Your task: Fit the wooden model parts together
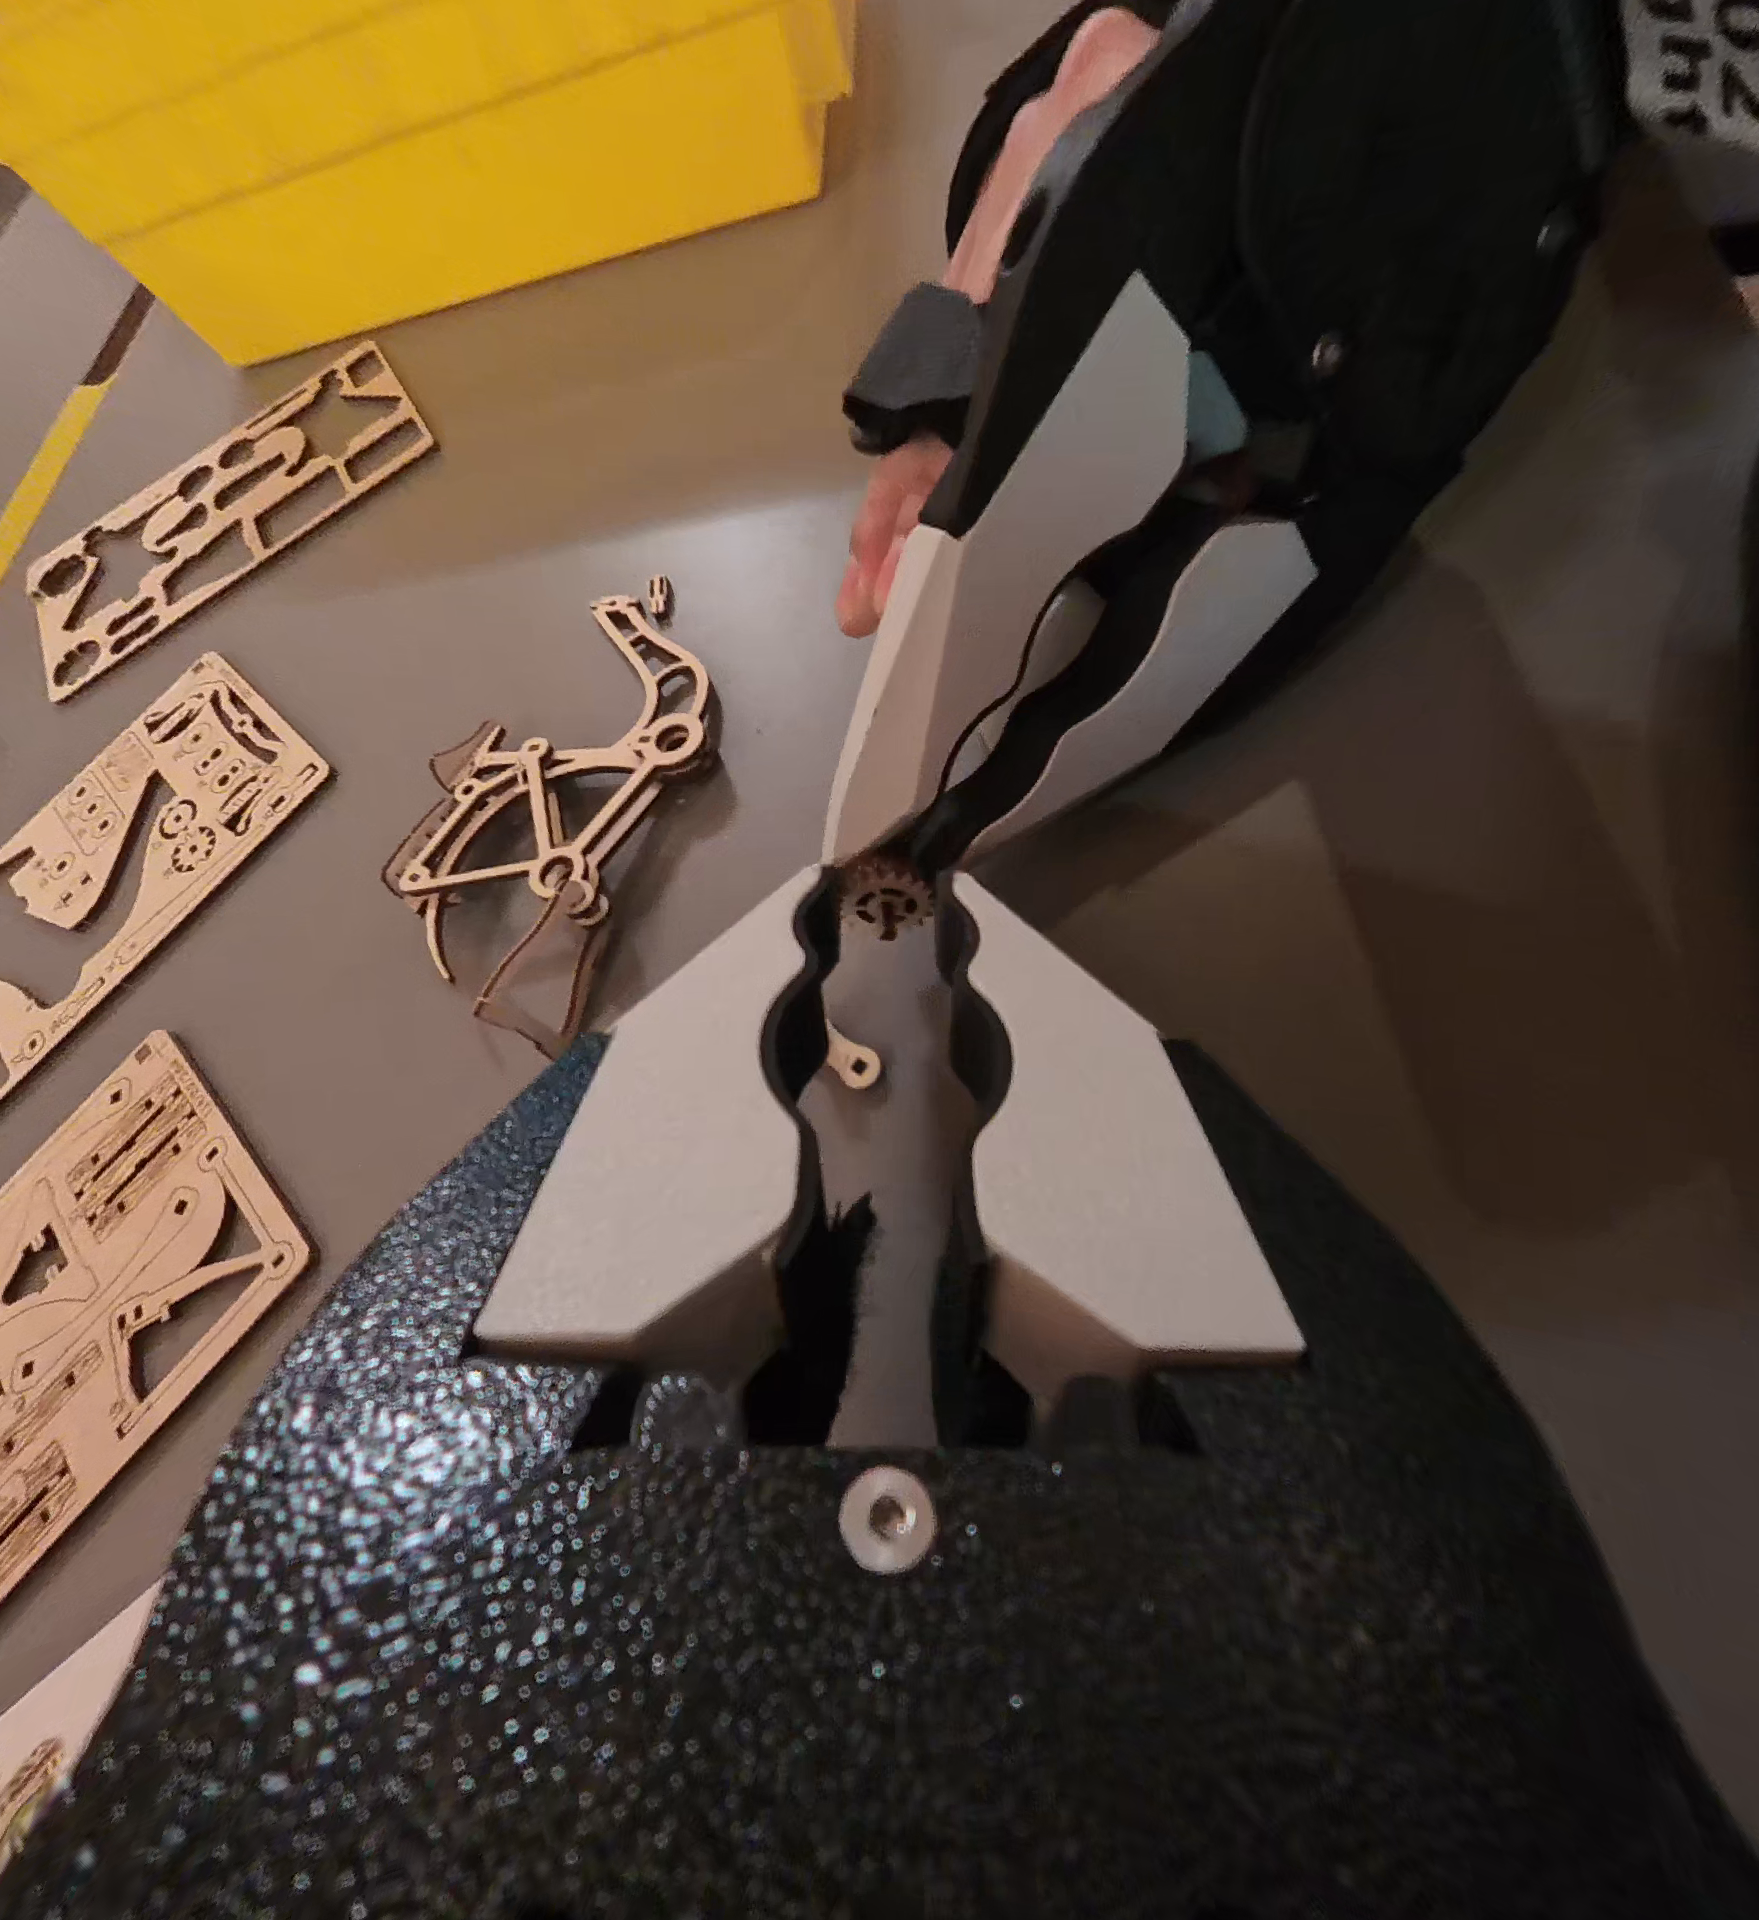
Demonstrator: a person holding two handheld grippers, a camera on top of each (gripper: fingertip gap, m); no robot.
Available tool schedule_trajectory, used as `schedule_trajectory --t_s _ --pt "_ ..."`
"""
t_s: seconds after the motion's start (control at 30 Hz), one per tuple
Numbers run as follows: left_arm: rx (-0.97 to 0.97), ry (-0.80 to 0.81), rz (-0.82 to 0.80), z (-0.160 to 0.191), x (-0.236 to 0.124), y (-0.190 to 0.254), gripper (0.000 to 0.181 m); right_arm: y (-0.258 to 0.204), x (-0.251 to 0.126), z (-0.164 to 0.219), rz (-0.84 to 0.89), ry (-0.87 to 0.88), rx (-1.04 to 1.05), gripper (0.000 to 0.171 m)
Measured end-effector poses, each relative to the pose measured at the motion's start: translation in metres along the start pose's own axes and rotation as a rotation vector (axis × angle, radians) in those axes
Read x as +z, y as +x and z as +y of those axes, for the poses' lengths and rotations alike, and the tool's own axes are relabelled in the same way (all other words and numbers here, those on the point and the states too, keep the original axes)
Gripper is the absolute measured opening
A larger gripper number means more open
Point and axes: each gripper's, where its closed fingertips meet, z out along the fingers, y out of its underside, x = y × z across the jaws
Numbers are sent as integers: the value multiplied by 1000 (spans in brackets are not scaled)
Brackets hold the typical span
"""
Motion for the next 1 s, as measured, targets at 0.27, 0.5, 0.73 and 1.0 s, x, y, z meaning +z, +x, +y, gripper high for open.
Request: schedule_trajectory --t_s 0.27,0.5,0.73,1.0 --pt "62 -43 -48 19 -19 -3 0 -14 -1 -1 -50 -3 -2 6" --pt "-13 61 -39 11 -21 -5 2 -3 1 13 -36 -37 90 7" --pt "-64 41 25 6 1 3 36 -2 2 0 -37 7 99 7" --pt "-4 16 -9 6 -2 2 17 -5 4 -5 -39 10 79 7"
